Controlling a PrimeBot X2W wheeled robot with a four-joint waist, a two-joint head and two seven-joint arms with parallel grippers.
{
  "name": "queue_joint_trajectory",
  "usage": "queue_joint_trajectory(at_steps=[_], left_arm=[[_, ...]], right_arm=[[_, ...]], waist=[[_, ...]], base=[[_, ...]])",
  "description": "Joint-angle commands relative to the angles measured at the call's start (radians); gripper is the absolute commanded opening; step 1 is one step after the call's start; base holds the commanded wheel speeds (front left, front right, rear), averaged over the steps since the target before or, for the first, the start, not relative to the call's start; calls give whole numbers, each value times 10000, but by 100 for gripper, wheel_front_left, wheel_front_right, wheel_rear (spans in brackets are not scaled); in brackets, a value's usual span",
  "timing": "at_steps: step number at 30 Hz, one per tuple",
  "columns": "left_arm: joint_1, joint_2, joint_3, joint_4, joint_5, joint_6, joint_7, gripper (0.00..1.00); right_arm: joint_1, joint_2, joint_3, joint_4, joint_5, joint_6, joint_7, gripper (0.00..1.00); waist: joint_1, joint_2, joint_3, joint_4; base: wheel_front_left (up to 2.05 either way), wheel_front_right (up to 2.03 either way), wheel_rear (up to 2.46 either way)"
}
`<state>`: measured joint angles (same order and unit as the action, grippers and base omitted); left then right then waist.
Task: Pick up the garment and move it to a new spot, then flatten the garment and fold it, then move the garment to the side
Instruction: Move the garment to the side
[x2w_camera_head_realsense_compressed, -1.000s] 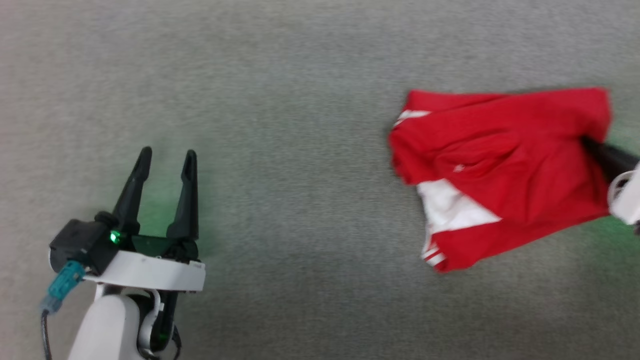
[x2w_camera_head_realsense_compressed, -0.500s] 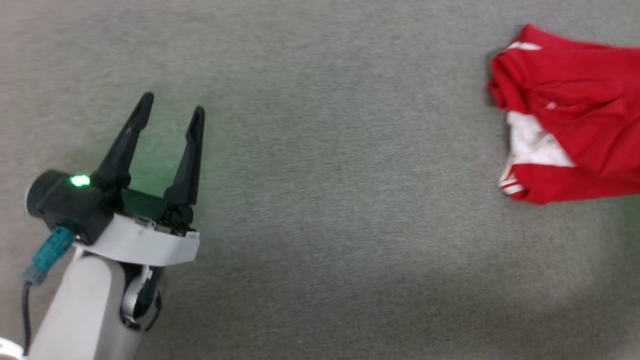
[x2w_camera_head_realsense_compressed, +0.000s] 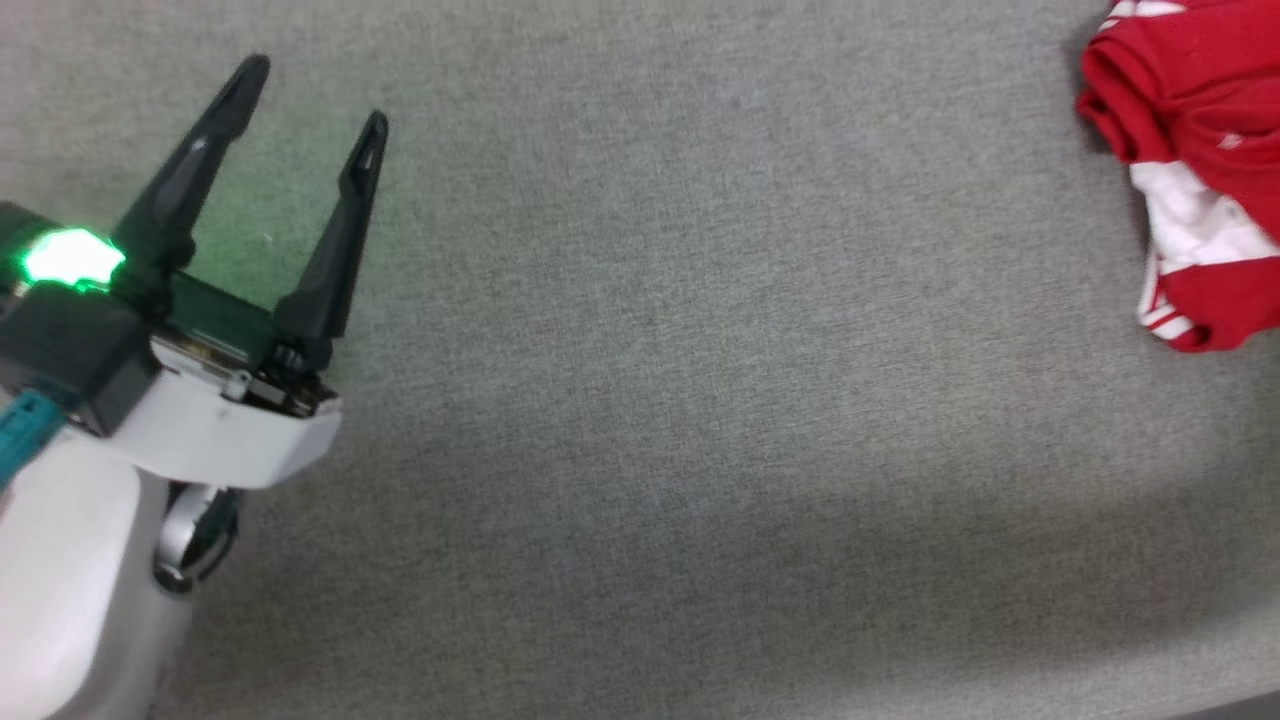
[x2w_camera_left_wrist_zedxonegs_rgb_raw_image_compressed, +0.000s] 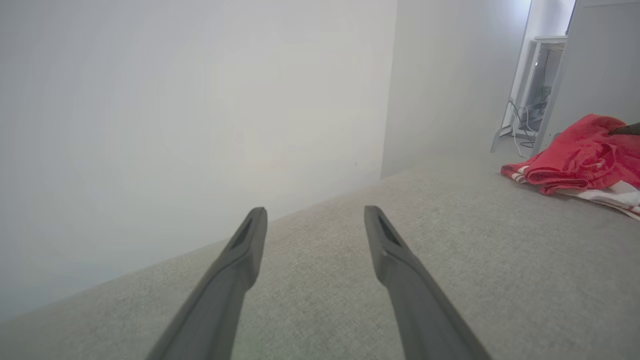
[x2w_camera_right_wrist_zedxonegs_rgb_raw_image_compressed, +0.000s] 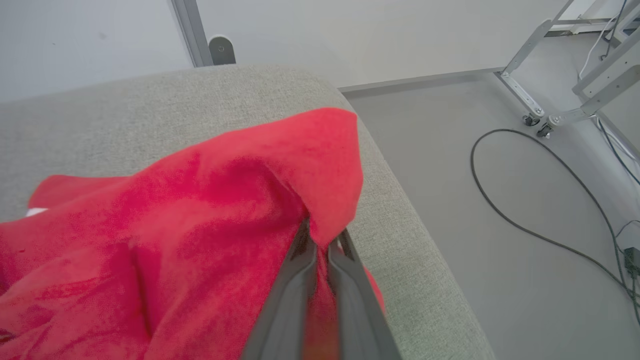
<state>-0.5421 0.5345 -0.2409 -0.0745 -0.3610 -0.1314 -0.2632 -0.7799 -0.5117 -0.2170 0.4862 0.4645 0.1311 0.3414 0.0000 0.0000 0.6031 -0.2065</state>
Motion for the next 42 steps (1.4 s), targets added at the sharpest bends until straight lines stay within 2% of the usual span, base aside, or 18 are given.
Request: queue_joint_trajectory(at_steps=[1,6,14,23,24,25,26,33,42], left_arm=[[-155,97,10,-26,72,19,11,100],[-376,379,31,-186,282,75,95,100],[-528,632,-153,-348,387,87,306,100],[-594,712,-69,-323,236,215,334,100],[-573,712,-52,-265,267,276,329,100],[-546,699,-54,-213,268,286,318,100],[-510,660,-49,-156,232,311,296,100],[-80,226,27,424,15,526,105,100],[858,-620,311,1592,-227,639,-17,100]], right_arm=[[-284,-140,125,247,-241,-6,-115,0],[-993,-217,473,1113,-827,-6,-495,0],[-1648,200,890,2221,-877,-6,-1056,0],[-2151,154,1351,3238,-992,-6,-1539,0],[-2169,146,1431,3324,-1041,-6,-1595,17],[-2217,92,1468,3386,-1090,-6,-1726,69],[-2266,58,1495,3480,-1115,-6,-1792,100],[-2101,-301,2128,3413,-1253,-6,-2278,100],[-1275,-177,3610,2063,-586,-6,-2812,100]], waist=[[0,0,235,1],[0,0,538,-79],[0,0,738,-276],[0,0,829,-253],[0,0,804,-236],[0,0,764,-216],[0,0,711,-196],[0,0,20,101],[0,0,-1218,778]], base=[[0,0,0],[0,0,0],[0,0,0],[0,0,0],[0,0,0],[0,0,0],[0,0,0],[0,0,0],[0,0,0]])
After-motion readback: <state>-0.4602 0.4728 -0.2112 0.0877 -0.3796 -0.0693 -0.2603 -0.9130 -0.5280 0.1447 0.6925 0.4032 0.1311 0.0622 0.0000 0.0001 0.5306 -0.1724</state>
